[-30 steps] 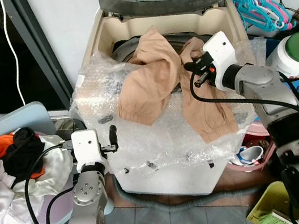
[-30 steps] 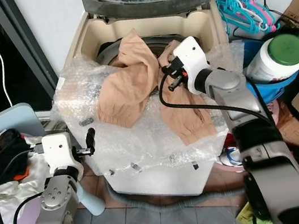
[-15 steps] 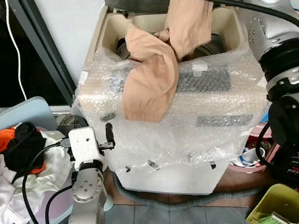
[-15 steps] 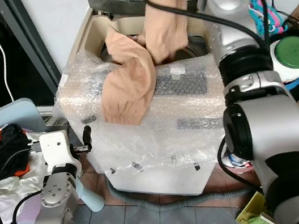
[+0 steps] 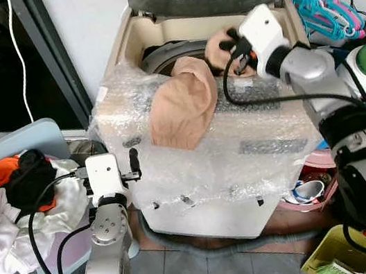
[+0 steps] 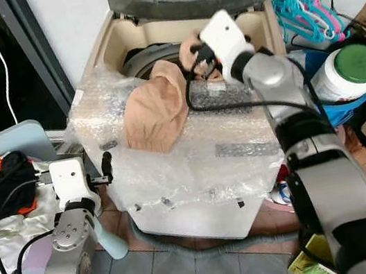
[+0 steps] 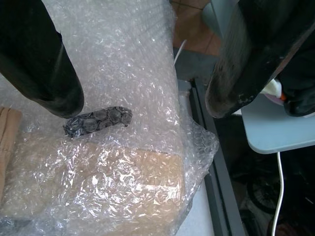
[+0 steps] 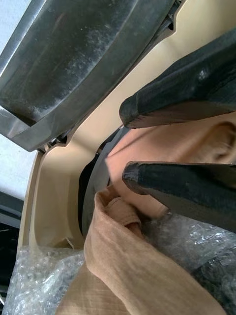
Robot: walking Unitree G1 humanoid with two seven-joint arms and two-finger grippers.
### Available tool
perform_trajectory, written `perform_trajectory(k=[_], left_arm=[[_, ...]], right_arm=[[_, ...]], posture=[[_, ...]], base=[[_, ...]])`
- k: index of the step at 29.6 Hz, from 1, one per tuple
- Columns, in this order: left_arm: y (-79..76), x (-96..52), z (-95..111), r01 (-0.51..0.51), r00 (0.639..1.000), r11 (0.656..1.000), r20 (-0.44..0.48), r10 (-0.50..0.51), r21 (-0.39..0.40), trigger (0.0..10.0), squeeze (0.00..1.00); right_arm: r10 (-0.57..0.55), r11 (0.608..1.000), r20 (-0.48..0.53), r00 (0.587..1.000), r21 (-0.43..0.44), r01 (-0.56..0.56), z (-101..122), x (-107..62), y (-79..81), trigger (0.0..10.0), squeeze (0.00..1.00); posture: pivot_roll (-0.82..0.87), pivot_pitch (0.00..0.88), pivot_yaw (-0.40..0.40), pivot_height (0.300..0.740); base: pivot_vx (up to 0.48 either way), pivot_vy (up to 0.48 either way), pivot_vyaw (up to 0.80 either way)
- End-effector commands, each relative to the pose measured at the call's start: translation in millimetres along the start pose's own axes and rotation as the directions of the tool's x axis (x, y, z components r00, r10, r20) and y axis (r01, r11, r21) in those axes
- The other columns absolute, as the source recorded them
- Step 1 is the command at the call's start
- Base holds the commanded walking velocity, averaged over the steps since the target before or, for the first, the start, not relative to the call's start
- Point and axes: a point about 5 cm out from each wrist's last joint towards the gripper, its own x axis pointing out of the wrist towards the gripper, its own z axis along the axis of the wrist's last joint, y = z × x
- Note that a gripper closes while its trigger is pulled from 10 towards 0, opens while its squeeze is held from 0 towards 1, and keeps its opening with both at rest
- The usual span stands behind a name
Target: Clothes washing
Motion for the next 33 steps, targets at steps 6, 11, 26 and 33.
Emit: perform_trajectory(k=[6,11,26,33], left_arm=[[2.0,-2.2,-2.8,0.003,1.0,1.0,-0.01,-0.003,0.014,10.0,0.0],[1.5,-2.7,-3.7,0.014,1.0,1.0,-0.015,-0.014,0.016,10.0,0.0],[0.2,-3.3,-3.5,0.023,1.0,1.0,-0.017,-0.023,0.019,10.0,0.0],[-0.1,-3.4,-3.7,0.024,1.0,1.0,-0.019,-0.023,0.017,10.0,0.0]], right_arm=[[0.195,0.952,0.251,0.948,0.182,-0.244,22.8,-14.4,27.8,10.0,1.0],[0.228,0.932,0.258,0.939,0.221,-0.287,14.3,-13.2,56.3,10.0,1.0],[0.233,0.951,-0.054,0.971,0.221,-0.216,-23.2,7.4,104.1,0.0,0.0],[0.112,0.984,-0.119,0.986,0.152,-0.094,-27.4,7.9,90.3,0.0,0.0]], posture=[[-0.04,0.0,0.007,0.74],[-0.05,0.0,0.013,0.74],[-0.04,0.0,0.009,0.74],[-0.04,0.0,0.009,0.74]], base=[[0.0,0.0,0.0],[0.0,0.0,0.0],[0.0,0.0,0.0],[0.0,0.0,0.0]])
